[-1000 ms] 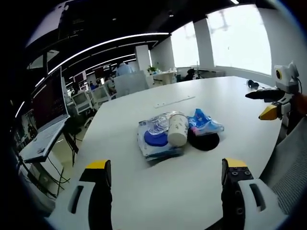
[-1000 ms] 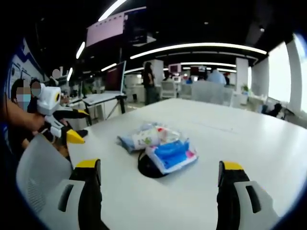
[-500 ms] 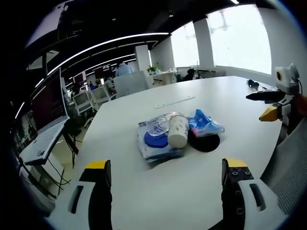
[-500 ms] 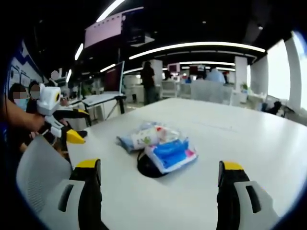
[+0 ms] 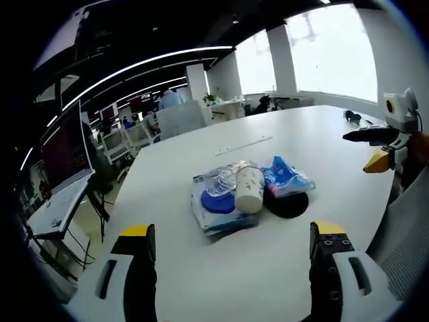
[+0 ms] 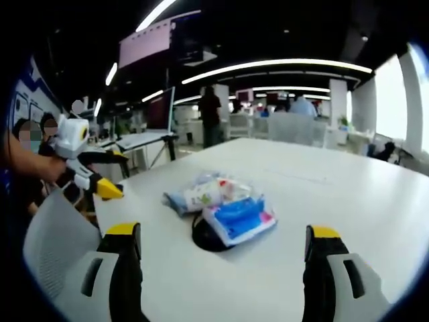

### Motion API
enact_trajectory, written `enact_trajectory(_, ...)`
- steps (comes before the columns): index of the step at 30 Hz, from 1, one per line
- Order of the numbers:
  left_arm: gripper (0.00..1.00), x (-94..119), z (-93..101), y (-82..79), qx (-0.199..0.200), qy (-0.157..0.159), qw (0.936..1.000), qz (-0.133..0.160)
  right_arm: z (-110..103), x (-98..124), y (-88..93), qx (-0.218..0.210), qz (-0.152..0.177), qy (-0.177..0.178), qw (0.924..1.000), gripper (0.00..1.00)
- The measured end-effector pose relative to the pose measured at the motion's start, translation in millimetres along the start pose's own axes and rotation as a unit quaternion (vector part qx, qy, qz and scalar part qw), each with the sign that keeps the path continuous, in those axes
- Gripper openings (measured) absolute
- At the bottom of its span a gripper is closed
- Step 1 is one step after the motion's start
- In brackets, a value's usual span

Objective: Arrange the tabletop items into an orderly group along one side of the table until the central work area is clear of visible clutter.

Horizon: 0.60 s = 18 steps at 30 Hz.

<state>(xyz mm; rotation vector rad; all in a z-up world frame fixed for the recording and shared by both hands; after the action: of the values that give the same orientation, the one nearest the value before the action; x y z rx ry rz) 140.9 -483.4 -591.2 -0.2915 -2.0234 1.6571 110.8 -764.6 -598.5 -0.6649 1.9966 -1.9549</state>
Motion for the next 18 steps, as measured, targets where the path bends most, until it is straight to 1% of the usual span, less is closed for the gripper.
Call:
enact_trajectory(8, 0.95, -8.3, -8.4, -6.6, -0.001, -0.002, 1.0, 0.002, 4.5, -4.2, -4.7, 0.006, 0.0, -0.008, 0.9999, 1.0)
enact_trajectory(18, 0.95, -22.0, -14.3, -11.6, -0.011, 0.004, 0.9999, 0.001, 12.0, -17.9, -14.8, 0.018, 0.001, -0.018, 0.9997, 1.0)
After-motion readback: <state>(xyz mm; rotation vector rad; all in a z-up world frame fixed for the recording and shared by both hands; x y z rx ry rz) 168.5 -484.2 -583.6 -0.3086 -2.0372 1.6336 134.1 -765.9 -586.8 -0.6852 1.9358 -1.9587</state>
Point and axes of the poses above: the point that each gripper's makers call its tool centre point, and the gripper's own axes: x roughly backward along the fingers, z roughly to its right, y roughly out of its underside, the point moved 5 cm from there along x, roughly backward along the fingers, and after that the axes turned 12 degrees about z, right-handed, at the moved point
